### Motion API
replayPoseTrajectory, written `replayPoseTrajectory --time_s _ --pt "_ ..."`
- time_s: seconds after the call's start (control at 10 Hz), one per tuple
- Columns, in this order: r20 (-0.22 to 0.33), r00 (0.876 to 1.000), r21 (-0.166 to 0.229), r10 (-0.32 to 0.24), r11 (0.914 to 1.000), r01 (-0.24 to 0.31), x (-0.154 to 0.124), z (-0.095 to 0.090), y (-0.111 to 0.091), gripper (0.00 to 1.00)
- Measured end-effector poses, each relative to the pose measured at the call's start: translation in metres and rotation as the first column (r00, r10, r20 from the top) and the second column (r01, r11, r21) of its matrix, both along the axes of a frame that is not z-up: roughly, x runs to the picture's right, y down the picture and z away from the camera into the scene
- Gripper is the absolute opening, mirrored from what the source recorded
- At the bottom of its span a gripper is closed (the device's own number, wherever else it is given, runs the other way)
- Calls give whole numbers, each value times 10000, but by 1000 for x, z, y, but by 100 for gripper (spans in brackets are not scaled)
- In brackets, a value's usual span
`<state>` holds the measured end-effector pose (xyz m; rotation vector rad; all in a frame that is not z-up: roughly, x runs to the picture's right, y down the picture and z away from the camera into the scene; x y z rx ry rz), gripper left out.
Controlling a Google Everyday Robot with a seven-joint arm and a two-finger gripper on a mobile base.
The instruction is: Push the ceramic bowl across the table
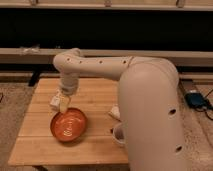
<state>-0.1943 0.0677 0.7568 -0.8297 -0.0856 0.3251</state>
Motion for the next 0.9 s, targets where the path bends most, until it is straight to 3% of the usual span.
replayPoseTrajectory --time_s 0.2,0.5,0.9 --pt "-97 9996 -73 -283 9996 282 -3 3 5 80" --pt "-359 9973 -262 -637 9977 628 -8 16 38 80" --pt "-379 9929 -890 -1130 9900 1093 -11 20 86 80"
